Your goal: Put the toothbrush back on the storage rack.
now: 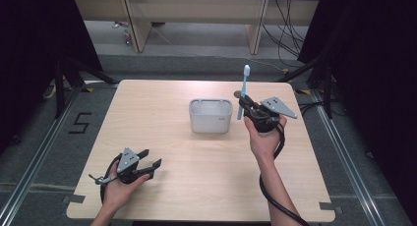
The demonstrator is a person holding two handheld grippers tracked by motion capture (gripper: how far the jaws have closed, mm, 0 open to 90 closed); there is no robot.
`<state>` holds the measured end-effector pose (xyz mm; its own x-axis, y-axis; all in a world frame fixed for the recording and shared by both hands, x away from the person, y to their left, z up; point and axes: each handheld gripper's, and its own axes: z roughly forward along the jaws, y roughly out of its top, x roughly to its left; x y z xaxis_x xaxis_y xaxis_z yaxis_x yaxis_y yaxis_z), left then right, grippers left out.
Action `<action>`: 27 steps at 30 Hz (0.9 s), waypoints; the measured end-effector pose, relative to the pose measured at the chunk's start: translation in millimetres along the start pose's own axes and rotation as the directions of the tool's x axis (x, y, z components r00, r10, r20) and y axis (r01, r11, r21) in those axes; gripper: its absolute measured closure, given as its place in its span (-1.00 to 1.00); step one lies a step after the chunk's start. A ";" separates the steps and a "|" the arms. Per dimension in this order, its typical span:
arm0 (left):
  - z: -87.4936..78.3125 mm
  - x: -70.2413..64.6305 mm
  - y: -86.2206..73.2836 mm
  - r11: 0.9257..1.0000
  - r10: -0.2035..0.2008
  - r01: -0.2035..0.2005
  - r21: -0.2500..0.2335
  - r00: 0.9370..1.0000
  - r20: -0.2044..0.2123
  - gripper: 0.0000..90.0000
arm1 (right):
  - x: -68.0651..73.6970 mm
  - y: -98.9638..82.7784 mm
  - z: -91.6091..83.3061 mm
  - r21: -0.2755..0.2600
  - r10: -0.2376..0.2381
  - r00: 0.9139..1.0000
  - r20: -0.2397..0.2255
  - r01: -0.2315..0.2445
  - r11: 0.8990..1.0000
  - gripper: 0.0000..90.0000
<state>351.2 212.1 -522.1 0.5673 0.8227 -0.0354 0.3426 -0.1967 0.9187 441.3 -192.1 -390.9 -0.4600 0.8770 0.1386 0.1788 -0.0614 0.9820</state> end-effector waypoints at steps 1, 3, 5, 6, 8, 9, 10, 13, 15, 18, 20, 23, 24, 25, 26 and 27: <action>0.0 0.0 0.0 1.000 -0.001 0.001 0.000 1.000 0.000 -0.21 | -0.2 0.0 0.6 -0.003 -0.001 1.000 0.003 0.001 1.000 0.76; 0.0 0.0 0.0 1.000 0.000 0.000 -0.001 1.000 0.000 -0.21 | -1.3 0.3 1.5 -0.001 -0.009 1.000 0.017 0.009 1.000 0.76; 0.0 0.0 0.0 1.000 0.000 0.000 0.000 1.000 0.000 -0.21 | -1.4 0.7 2.3 -0.005 -0.003 1.000 0.005 0.003 1.000 0.76; 0.0 0.0 0.0 1.000 0.000 0.000 0.000 1.000 0.000 -0.21 | -0.8 0.8 2.7 -0.005 0.004 1.000 0.012 -0.004 1.000 0.76; 0.0 0.0 0.0 1.000 0.000 0.000 0.000 1.000 0.000 -0.21 | -1.2 1.4 3.0 0.000 0.000 1.000 0.019 0.000 1.000 0.76; 0.0 0.0 0.0 1.000 0.000 0.000 0.000 1.000 0.000 -0.21 | -1.6 1.7 3.3 -0.003 -0.005 1.000 0.018 0.005 1.000 0.76; 0.0 0.1 0.0 1.000 0.000 0.000 0.000 1.000 0.000 -0.21 | -1.7 1.7 4.1 -0.008 -0.005 1.000 0.021 0.005 1.000 0.76; 0.0 0.1 0.0 1.000 -0.001 0.001 0.000 1.000 0.000 -0.21 | -1.2 2.4 4.4 0.002 0.012 1.000 0.017 -0.012 1.000 0.76; -0.1 0.1 0.0 1.000 -0.001 0.001 -0.001 1.000 0.000 -0.21 | -2.3 2.6 5.6 -0.005 0.002 1.000 0.016 -0.002 1.000 0.76; 0.0 -0.1 0.0 1.000 0.000 0.000 -0.001 1.000 0.000 -0.21 | -2.7 2.8 7.1 -0.010 0.007 1.000 0.012 -0.006 1.000 0.76; 0.0 -0.1 0.0 1.000 0.001 -0.001 -0.001 1.000 -0.001 -0.21 | -2.7 3.2 7.6 0.002 0.009 1.000 0.014 -0.009 1.000 0.76; -0.1 0.0 0.0 1.000 -0.001 0.001 -0.001 1.000 0.000 -0.21 | -3.0 3.3 9.2 -0.007 0.000 1.000 0.020 0.000 1.000 0.76; -0.1 0.1 0.0 1.000 -0.001 0.001 -0.001 1.000 0.000 -0.21 | -2.9 3.2 9.9 -0.011 -0.001 1.000 0.024 0.001 1.000 0.76; -0.1 0.0 0.0 1.000 -0.002 0.002 -0.001 1.000 0.000 -0.21 | -1.6 2.8 10.4 -0.012 0.017 1.000 0.022 -0.017 1.000 0.76; -0.1 0.0 0.0 1.000 -0.001 0.001 -0.001 1.000 0.000 -0.21 | -2.5 2.7 11.7 -0.016 0.011 1.000 0.021 -0.011 1.000 0.76; -0.1 0.0 0.0 1.000 -0.001 0.001 -0.001 1.000 0.000 -0.21 | -3.7 2.6 12.3 -0.014 0.002 1.000 0.022 -0.002 1.000 0.76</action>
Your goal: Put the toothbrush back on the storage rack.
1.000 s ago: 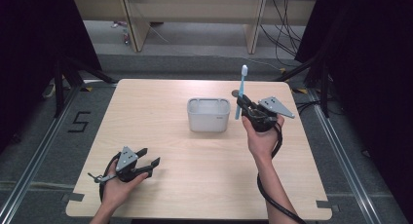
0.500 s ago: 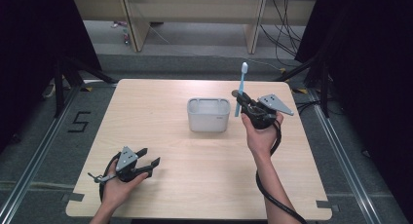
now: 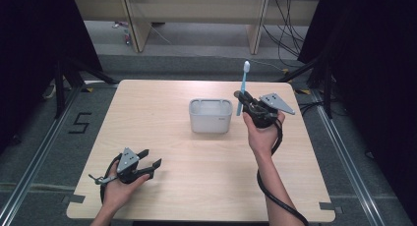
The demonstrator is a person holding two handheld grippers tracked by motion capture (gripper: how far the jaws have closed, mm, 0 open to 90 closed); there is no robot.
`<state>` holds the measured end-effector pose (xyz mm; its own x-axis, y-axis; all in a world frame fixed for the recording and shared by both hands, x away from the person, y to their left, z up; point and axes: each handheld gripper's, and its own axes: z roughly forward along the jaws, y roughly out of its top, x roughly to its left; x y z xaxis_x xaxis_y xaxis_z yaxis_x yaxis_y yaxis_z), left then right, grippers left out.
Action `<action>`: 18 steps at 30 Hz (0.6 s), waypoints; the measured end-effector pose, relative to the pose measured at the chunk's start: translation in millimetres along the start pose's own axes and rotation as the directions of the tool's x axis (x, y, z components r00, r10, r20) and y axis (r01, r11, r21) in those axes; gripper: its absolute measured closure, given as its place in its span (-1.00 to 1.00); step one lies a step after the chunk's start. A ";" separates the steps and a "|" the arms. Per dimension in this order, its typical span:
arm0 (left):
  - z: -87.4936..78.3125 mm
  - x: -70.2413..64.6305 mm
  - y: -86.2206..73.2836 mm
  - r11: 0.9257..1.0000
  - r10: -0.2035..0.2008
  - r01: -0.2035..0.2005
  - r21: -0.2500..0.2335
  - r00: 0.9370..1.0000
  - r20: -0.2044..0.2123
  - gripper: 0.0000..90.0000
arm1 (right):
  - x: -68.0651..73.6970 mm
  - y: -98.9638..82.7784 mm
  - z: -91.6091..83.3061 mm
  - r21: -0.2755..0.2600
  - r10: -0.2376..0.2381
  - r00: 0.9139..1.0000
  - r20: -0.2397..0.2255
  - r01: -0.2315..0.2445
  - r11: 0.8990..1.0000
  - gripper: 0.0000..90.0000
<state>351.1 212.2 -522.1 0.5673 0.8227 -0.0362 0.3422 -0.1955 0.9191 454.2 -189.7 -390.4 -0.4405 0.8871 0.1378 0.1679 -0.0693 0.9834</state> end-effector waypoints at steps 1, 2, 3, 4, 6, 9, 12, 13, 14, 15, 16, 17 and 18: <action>0.0 0.0 0.0 1.000 0.000 0.000 0.000 1.000 0.000 -0.21 | 0.2 -0.3 0.8 -0.005 0.002 1.000 -0.001 -0.002 1.000 0.76; 0.2 0.1 -0.1 1.000 -0.001 0.001 -0.003 1.000 0.003 -0.21 | 0.8 -0.3 1.0 -0.003 0.006 1.000 0.003 -0.006 1.000 0.76; 0.6 0.3 -0.3 1.000 -0.003 0.003 -0.007 1.000 0.006 -0.21 | 0.8 -0.3 1.0 -0.003 0.006 1.000 0.003 -0.006 1.000 0.76; 0.6 0.2 -0.3 1.000 -0.003 0.003 -0.007 1.000 0.005 -0.21 | -0.7 0.0 0.9 -0.005 -0.020 1.000 0.014 0.020 1.000 0.76; 0.0 -0.1 0.0 1.000 0.000 0.000 0.000 1.000 0.000 -0.21 | 1.0 -0.6 2.5 -0.013 0.004 1.000 -0.001 -0.004 1.000 0.76; 0.0 -0.1 0.0 1.000 0.000 0.000 0.000 1.000 0.000 -0.21 | 1.2 -0.6 3.4 -0.011 0.005 1.000 0.003 -0.005 1.000 0.76; 0.0 0.1 0.0 1.000 0.000 0.000 0.000 1.000 0.000 -0.21 | 1.4 -0.7 5.0 -0.019 0.001 1.000 -0.004 -0.001 1.000 0.76; 0.6 0.3 -0.3 1.000 -0.003 0.003 -0.008 1.000 0.005 -0.21 | 1.2 -0.6 4.8 -0.015 -0.007 1.000 0.000 0.007 1.000 0.76; 0.6 0.3 -0.3 1.000 -0.003 0.003 -0.008 1.000 0.006 -0.21 | 2.0 -0.7 5.1 -0.010 0.003 1.000 -0.002 -0.003 1.000 0.76; 0.5 0.3 -0.3 1.000 -0.002 0.002 -0.007 1.000 0.005 -0.21 | 1.8 -1.1 6.5 -0.024 0.002 1.000 -0.005 -0.002 1.000 0.76; 0.6 0.3 -0.3 1.000 -0.002 0.002 -0.008 1.000 0.006 -0.21 | 1.8 -1.2 6.7 -0.021 -0.003 1.000 0.003 0.003 1.000 0.76; 0.5 0.3 -0.3 1.000 -0.002 0.002 -0.008 1.000 0.006 -0.21 | 1.9 -1.2 7.0 -0.022 -0.007 1.000 0.007 0.007 1.000 0.76; 0.5 0.3 -0.3 1.000 -0.002 0.002 -0.008 1.000 0.006 -0.21 | 2.3 -1.2 7.4 -0.024 -0.004 1.000 0.005 0.004 1.000 0.76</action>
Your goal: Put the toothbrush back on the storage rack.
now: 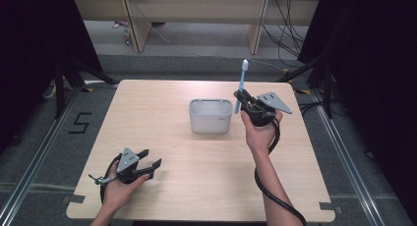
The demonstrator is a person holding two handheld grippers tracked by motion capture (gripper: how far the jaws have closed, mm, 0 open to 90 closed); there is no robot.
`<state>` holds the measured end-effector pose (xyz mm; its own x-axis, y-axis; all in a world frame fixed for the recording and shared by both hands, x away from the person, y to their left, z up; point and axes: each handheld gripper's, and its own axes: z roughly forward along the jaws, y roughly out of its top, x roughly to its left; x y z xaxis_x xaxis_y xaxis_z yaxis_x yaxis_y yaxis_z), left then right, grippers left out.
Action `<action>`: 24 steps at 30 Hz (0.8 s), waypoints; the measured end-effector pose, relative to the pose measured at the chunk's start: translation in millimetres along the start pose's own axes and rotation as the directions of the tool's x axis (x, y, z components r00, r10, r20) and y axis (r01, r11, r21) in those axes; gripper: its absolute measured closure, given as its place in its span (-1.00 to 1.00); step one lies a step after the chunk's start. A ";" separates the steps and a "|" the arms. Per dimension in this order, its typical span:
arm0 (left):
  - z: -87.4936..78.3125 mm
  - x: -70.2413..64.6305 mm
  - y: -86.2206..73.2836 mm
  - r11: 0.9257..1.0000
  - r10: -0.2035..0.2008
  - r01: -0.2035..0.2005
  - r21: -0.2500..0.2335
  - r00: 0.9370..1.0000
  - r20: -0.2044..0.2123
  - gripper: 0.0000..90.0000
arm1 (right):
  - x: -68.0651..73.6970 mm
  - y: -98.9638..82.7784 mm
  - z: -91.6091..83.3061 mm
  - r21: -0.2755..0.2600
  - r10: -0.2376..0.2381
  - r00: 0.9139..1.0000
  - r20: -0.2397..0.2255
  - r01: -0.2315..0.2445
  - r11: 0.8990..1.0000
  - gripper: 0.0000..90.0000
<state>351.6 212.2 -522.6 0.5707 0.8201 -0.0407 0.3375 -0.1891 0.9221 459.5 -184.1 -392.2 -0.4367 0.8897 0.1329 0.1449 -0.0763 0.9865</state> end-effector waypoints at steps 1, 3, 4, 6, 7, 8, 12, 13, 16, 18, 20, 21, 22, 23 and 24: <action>0.0 0.0 0.0 1.000 0.000 0.000 0.000 1.000 0.000 -0.21 | 0.1 0.2 0.3 -0.004 -0.006 1.000 0.000 0.006 1.000 0.76; 0.0 0.0 0.0 1.000 0.000 0.000 0.000 1.000 0.001 -0.21 | 0.7 0.4 0.3 0.007 -0.005 1.000 0.000 0.005 1.000 0.76; -0.1 0.1 0.1 1.000 -0.001 0.001 0.002 1.000 0.001 -0.21 | 0.7 0.4 1.1 0.003 -0.008 1.000 -0.001 0.008 1.000 0.76; -0.2 0.1 0.2 1.000 0.000 0.000 0.004 1.000 0.000 -0.21 | 1.0 -0.2 3.0 -0.006 -0.002 1.000 -0.008 0.001 1.000 0.76; -0.2 0.0 0.2 1.000 0.000 0.000 0.004 1.000 -0.001 -0.21 | 1.0 -0.2 3.0 -0.006 -0.002 1.000 -0.008 0.001 1.000 0.76; -0.2 0.1 0.2 1.000 0.000 0.000 0.004 1.000 -0.001 -0.21 | 1.3 -0.2 3.1 -0.005 0.005 1.000 -0.003 -0.005 1.000 0.76; 0.0 0.1 0.0 1.000 -0.001 0.001 0.001 1.000 0.001 -0.21 | 1.4 -0.1 4.4 -0.009 -0.008 1.000 -0.001 0.008 1.000 0.76; 0.1 0.1 0.0 1.000 -0.001 0.001 0.001 1.000 0.001 -0.21 | 1.9 0.2 4.3 0.000 -0.005 1.000 0.001 0.005 1.000 0.76; 0.0 0.1 0.1 1.000 0.000 0.000 0.003 1.000 0.001 -0.21 | 2.1 0.2 6.3 -0.008 -0.006 1.000 -0.006 0.006 1.000 0.76; 0.0 0.1 0.1 1.000 0.000 0.000 0.003 1.000 0.001 -0.21 | 2.9 0.0 7.4 -0.013 0.005 1.000 -0.011 -0.005 1.000 0.76; 0.1 0.1 0.0 1.000 -0.001 0.001 0.001 1.000 0.001 -0.21 | 2.9 0.3 7.7 -0.011 -0.008 1.000 0.002 0.008 1.000 0.76; 0.0 0.1 0.1 1.000 0.000 0.000 0.002 1.000 0.001 -0.21 | 3.3 0.2 8.0 -0.005 0.004 1.000 -0.005 -0.004 1.000 0.76; 0.1 0.1 0.0 1.000 0.000 0.000 0.002 1.000 0.001 -0.21 | 3.0 0.1 8.5 -0.010 -0.001 1.000 -0.006 0.001 1.000 0.76; -0.2 0.1 0.2 1.000 0.001 -0.001 0.006 1.000 0.000 -0.21 | 3.3 0.2 9.2 -0.015 -0.005 1.000 -0.004 0.005 1.000 0.76; 0.0 0.0 0.1 1.000 0.001 -0.001 0.004 1.000 0.000 -0.21 | 3.3 0.3 9.1 -0.012 -0.005 1.000 0.000 0.005 1.000 0.76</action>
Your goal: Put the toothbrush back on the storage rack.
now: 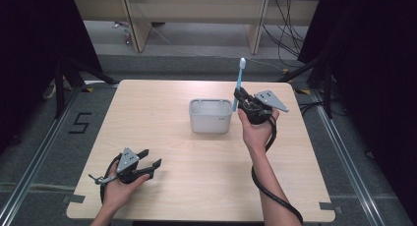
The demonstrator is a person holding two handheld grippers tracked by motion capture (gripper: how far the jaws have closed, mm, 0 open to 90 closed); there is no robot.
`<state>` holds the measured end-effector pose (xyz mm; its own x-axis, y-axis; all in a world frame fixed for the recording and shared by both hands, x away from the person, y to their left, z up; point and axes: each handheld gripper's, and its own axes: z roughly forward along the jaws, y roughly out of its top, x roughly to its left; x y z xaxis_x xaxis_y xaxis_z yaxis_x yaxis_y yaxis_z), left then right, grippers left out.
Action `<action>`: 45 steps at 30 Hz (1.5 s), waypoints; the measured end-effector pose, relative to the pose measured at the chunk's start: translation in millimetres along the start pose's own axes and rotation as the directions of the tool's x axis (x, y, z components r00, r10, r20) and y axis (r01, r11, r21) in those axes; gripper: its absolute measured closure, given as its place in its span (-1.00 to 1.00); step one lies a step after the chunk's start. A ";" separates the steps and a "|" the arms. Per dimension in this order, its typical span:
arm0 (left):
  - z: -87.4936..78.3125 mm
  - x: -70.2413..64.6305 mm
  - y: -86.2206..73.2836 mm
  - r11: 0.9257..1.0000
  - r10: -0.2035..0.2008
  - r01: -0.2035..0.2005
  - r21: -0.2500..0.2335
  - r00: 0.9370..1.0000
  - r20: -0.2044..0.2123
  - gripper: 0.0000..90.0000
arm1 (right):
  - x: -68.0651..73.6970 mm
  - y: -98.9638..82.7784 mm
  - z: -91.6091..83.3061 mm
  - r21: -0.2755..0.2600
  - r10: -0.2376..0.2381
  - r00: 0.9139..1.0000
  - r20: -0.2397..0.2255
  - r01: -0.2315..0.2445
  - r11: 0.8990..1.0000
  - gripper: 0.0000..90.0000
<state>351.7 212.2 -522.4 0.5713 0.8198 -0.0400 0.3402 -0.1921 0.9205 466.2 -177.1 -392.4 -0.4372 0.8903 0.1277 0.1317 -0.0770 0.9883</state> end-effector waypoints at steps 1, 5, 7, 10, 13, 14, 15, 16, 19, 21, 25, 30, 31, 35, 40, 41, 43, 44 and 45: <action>0.0 -0.1 0.0 1.000 0.000 0.000 -0.001 1.000 -0.001 -0.21 | 0.3 0.0 0.3 0.001 0.004 1.000 -0.001 -0.004 1.000 0.76; -0.4 -0.4 0.2 1.000 0.001 -0.001 0.004 1.000 -0.005 -0.21 | 0.4 0.1 1.7 -0.001 0.001 1.000 -0.004 -0.001 1.000 0.76; -0.2 -0.2 0.1 1.000 0.001 -0.001 0.003 1.000 -0.003 -0.21 | 0.4 0.2 2.5 -0.001 0.001 1.000 -0.008 -0.001 1.000 0.76; -0.5 -0.2 0.2 1.000 0.002 -0.002 0.007 1.000 -0.005 -0.21 | 1.0 0.4 3.2 0.004 0.009 1.000 -0.007 -0.009 1.000 0.76; -0.4 -0.3 0.2 1.000 0.003 -0.003 0.006 1.000 -0.005 -0.21 | 1.4 0.4 4.8 -0.004 0.010 1.000 -0.001 -0.010 1.000 0.76; -0.4 -0.3 0.2 1.000 0.002 -0.002 0.006 1.000 -0.004 -0.21 | 1.4 0.4 4.8 -0.004 0.010 1.000 -0.001 -0.010 1.000 0.76; -0.4 -0.3 0.2 1.000 0.002 -0.001 0.006 1.000 -0.004 -0.21 | 0.7 0.4 5.7 -0.009 -0.007 1.000 0.000 0.007 1.000 0.76; 0.2 0.1 0.0 1.000 0.001 -0.001 -0.001 1.000 0.001 -0.21 | 0.3 0.3 6.4 -0.010 -0.015 1.000 0.002 0.015 1.000 0.76; -0.4 0.0 0.2 1.000 0.000 0.000 0.004 1.000 -0.002 -0.21 | 2.1 0.4 6.8 -0.004 0.003 1.000 -0.006 -0.003 1.000 0.76; 0.1 0.1 0.0 1.000 -0.001 0.001 -0.001 1.000 0.001 -0.21 | 2.1 0.5 7.2 0.002 0.007 1.000 -0.009 -0.007 1.000 0.76; -0.4 0.0 0.1 1.000 -0.002 0.002 0.001 1.000 -0.002 -0.21 | 2.2 -0.1 8.9 0.001 -0.007 1.000 0.002 0.007 1.000 0.76; -0.8 0.1 0.2 1.000 -0.001 0.001 0.003 1.000 -0.004 -0.21 | 2.4 -2.0 10.3 0.013 -0.001 1.000 -0.002 0.001 1.000 0.76; -0.8 0.0 0.1 1.000 -0.001 0.001 0.003 1.000 -0.004 -0.21 | 2.2 -2.4 10.7 0.011 -0.003 1.000 0.000 0.003 1.000 0.76; -0.7 -0.1 0.2 1.000 0.000 0.000 0.003 1.000 -0.003 -0.21 | 2.0 -3.2 10.7 0.019 0.002 1.000 0.000 -0.002 1.000 0.76; -0.2 0.1 0.0 1.000 0.000 0.000 0.000 1.000 0.001 -0.21 | 0.9 -4.2 12.5 0.014 -0.006 1.000 0.007 0.006 1.000 0.76; -0.2 0.1 0.0 1.000 0.000 0.000 -0.001 1.000 0.002 -0.21 | 1.4 -4.5 12.7 0.014 0.001 1.000 0.001 -0.001 1.000 0.76; -0.3 0.2 0.0 1.000 0.000 0.000 0.000 1.000 0.001 -0.21 | 1.0 -4.6 12.4 0.021 -0.009 1.000 0.007 0.009 1.000 0.76; -0.8 -0.1 0.1 1.000 0.001 -0.001 0.003 1.000 -0.003 -0.21 | 2.2 -5.2 13.1 0.020 0.010 1.000 0.001 -0.010 1.000 0.76; -0.8 -0.1 0.1 1.000 0.001 -0.001 0.003 1.000 -0.003 -0.21 | 2.3 -5.7 13.8 0.013 0.009 1.000 -0.002 -0.009 1.000 0.76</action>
<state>351.1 212.6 -522.0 0.5693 0.8213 -0.0383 0.3418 -0.1941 0.9195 476.7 -168.5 -398.8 -0.4381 0.8885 0.1366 0.1475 -0.0789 0.9859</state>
